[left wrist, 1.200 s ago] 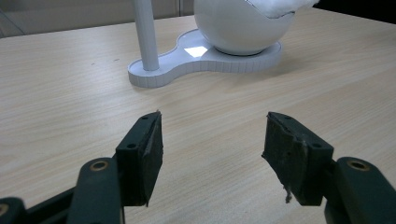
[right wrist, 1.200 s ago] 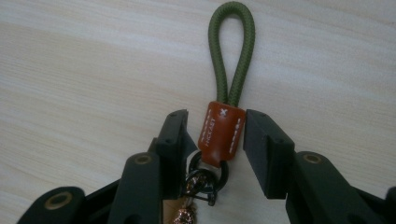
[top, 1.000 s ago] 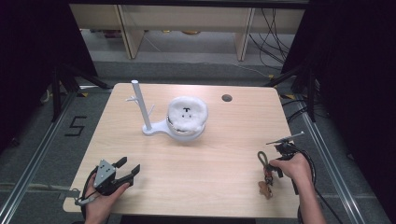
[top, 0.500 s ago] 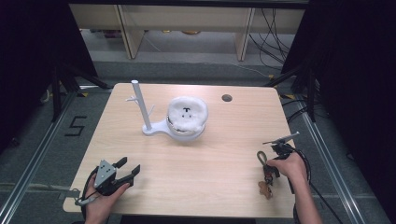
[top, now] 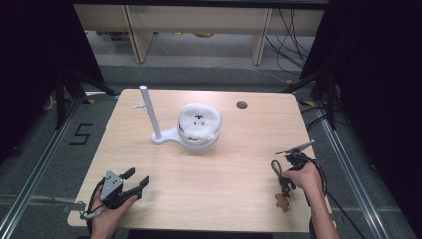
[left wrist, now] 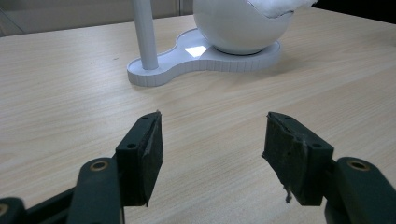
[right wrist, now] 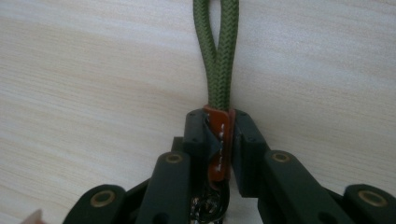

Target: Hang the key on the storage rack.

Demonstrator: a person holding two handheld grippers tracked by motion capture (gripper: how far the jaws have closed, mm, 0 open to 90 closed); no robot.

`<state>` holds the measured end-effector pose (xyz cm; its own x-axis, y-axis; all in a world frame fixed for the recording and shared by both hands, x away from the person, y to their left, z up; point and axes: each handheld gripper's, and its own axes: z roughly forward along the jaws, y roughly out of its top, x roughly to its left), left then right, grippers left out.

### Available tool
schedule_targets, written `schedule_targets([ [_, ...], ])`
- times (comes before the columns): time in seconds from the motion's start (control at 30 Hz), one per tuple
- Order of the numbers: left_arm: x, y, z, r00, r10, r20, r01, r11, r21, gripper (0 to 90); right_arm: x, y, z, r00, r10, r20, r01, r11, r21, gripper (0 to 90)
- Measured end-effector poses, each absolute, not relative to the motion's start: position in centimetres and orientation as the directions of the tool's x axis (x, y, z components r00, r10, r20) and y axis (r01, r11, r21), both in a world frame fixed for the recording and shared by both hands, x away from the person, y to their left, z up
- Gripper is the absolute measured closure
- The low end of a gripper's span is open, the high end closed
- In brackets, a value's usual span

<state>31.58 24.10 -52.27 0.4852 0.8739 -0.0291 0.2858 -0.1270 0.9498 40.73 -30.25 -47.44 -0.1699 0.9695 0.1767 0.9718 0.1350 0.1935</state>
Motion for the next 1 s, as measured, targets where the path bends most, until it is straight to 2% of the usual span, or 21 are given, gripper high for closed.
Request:
schedule_targets([
  [0.07,31.6,24.1,-52.3,0.487,0.873,-0.029,0.279,-0.124,0.952,36.9,40.5,-30.1,-47.4,-0.152,0.972,0.178,0.972,0.115,0.203,79.3],
  [0.1,31.7,24.1,-52.3,0.491,0.871,-0.032,0.276,-0.121,0.954,36.9,40.5,-30.3,-47.3,-0.182,0.968,0.170,0.967,0.145,0.210,79.5],
  [0.17,31.6,24.1,-52.3,0.484,0.875,-0.029,0.286,-0.126,0.950,36.9,40.3,-30.3,-47.0,-0.186,0.966,0.181,0.963,0.142,0.231,79.6],
  [0.2,31.6,24.1,-52.3,0.485,0.874,-0.029,0.286,-0.127,0.950,36.9,40.1,-30.0,-46.7,-0.149,0.969,0.195,0.969,0.104,0.223,79.5],
  [0.3,31.6,24.0,-52.3,0.482,0.876,-0.027,0.286,-0.129,0.949,36.9,39.9,-30.2,-46.5,-0.205,0.960,0.192,0.953,0.151,0.263,79.6],
  [0.33,31.6,24.0,-52.3,0.483,0.875,-0.026,0.285,-0.129,0.950,36.9,39.8,-29.9,-46.3,-0.163,0.964,0.210,0.962,0.109,0.250,79.6],
  [0.43,31.6,24.0,-52.3,0.484,0.875,-0.025,0.285,-0.131,0.950,36.9,39.7,-30.2,-46.3,-0.231,0.951,0.207,0.942,0.165,0.293,79.6],
  [0.47,31.6,24.0,-52.3,0.484,0.875,-0.026,0.286,-0.130,0.949,36.8,39.5,-30.0,-46.1,-0.204,0.954,0.220,0.945,0.133,0.298,79.6],
  [0.53,31.6,24.0,-52.3,0.484,0.875,-0.027,0.287,-0.129,0.949,36.9,39.2,-29.9,-46.0,-0.213,0.950,0.227,0.937,0.133,0.322,79.5],
  [0.57,31.6,24.0,-52.3,0.484,0.875,-0.026,0.286,-0.130,0.949,36.8,38.9,-29.2,-45.5,-0.150,0.948,0.282,0.955,0.065,0.289,79.5],
  [0.63,31.6,24.0,-52.3,0.484,0.874,-0.025,0.285,-0.130,0.950,36.8,39.0,-29.7,-45.6,-0.234,0.943,0.236,0.922,0.139,0.361,79.5],
  [0.73,31.5,24.0,-52.3,0.487,0.873,-0.025,0.285,-0.132,0.949,36.8,38.8,-29.4,-45.4,-0.253,0.929,0.271,0.911,0.135,0.390,79.5],
  [0.77,31.5,24.0,-52.3,0.487,0.873,-0.024,0.285,-0.133,0.949,36.8,38.5,-28.6,-45.1,-0.159,0.933,0.323,0.939,0.042,0.342,79.5],
  [0.8,31.5,24.0,-52.3,0.487,0.873,-0.024,0.285,-0.132,0.949,36.8,38.5,-28.6,-45.1,-0.176,0.932,0.317,0.936,0.059,0.348,79.5],
  [0.83,31.6,24.0,-52.3,0.486,0.873,-0.025,0.285,-0.131,0.949,36.9,38.9,-29.3,-45.5,-0.277,0.921,0.273,0.898,0.147,0.415,79.5],
  [0.9,31.6,24.0,-52.3,0.486,0.874,-0.026,0.286,-0.131,0.949,36.8,38.8,-29.2,-45.5,-0.303,0.916,0.264,0.883,0.165,0.440,79.5],
  [0.93,31.6,24.0,-52.3,0.486,0.874,-0.025,0.286,-0.131,0.949,36.8,38.5,-28.6,-45.1,-0.232,0.923,0.307,0.912,0.096,0.399,79.5],
  [0.97,31.6,24.0,-52.3,0.486,0.874,-0.025,0.285,-0.132,0.949,36.8,38.5,-28.7,-45.0,-0.263,0.915,0.307,0.902,0.120,0.414,79.5],
  [1.0,31.5,24.0,-52.3,0.486,0.874,-0.024,0.286,-0.133,0.949,36.8,38.7,-29.1,-45.3,-0.350,0.896,0.274,0.856,0.187,0.482,79.5],
])
